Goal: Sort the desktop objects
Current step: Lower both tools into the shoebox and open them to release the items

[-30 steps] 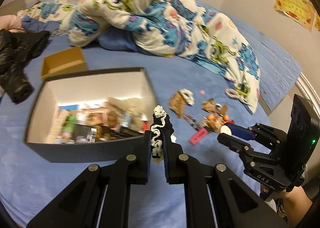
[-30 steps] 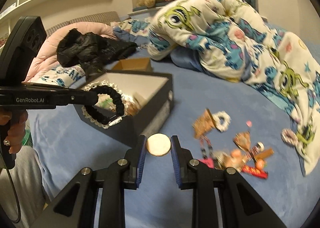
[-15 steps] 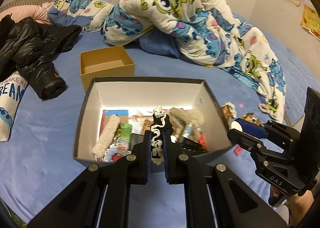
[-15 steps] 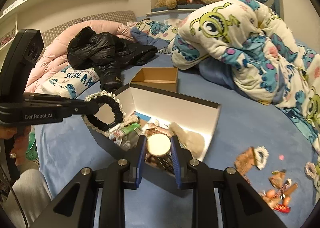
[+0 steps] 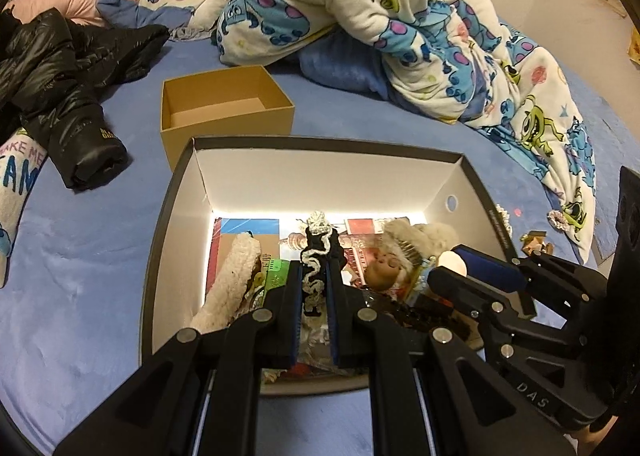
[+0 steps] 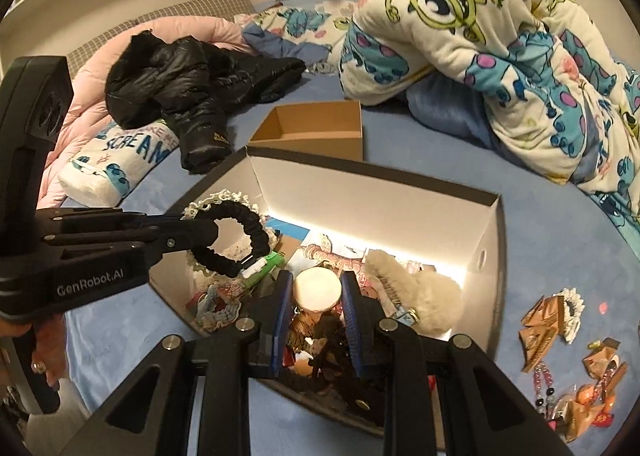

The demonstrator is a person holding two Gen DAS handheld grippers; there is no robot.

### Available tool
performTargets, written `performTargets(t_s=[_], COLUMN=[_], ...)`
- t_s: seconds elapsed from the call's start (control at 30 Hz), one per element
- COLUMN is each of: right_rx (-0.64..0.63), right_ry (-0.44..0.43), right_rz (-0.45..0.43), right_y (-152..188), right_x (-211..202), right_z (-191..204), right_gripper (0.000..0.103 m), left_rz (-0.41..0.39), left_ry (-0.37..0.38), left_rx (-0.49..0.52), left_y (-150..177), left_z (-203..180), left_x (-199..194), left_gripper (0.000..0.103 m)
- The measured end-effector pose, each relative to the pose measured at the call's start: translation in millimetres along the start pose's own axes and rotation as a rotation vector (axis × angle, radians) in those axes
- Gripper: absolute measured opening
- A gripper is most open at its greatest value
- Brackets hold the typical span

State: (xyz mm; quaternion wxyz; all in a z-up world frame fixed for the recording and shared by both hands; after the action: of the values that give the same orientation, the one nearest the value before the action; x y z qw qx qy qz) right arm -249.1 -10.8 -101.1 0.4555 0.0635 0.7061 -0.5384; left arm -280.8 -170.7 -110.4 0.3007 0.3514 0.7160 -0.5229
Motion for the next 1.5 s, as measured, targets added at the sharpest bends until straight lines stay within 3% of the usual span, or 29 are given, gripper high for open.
performTargets(t_s=[0.57, 1.2, 1.27, 1.33, 1.43, 1.5], right_rx=[0.015, 0.031, 0.045, 0.050, 0.054, 0.055], right_ry=[0.044, 0.031, 0.038, 0.040, 0.048, 0.058], right_rz=[0.125, 0.210, 0.216, 0.220, 0.231, 0.227], right_y=[2, 12, 12, 13, 14, 14], right_x=[44, 65, 65, 66, 67, 66], right_z=[-5, -7, -9, -10, -11, -11], right_gripper=[0.025, 0.025, 0.025, 0.026, 0.037, 0.041], left_rz=[0.078, 0.119, 0.114, 0.103, 0.068, 0.048], left_ry=[-0.026, -0.082, -0.098, -0.120, -0.162, -0.172], left_rx=[0.004, 0.028, 0.036, 0.045, 0.064, 0.077], left_y=[0, 0, 0, 0, 0, -1], left_z=[9, 8, 7, 6, 4, 2], left_x=[50, 64, 63, 61, 55, 51], left_gripper=[0.011, 0.013, 0.019, 0.037, 0.060, 0.062])
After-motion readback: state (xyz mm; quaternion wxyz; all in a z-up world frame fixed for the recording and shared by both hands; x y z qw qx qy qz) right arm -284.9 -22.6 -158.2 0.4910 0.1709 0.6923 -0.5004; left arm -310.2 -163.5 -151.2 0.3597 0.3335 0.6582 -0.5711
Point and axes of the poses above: each gripper's, at about its wrist camera, not at the fingertips, and x roughly the way its jaws point, z to its left, y to its underside, the point moved 2 cm from there along x, roughly the way its jaws point, and after that the axes turned 10 degrees about -x, right-handed, at the moved point
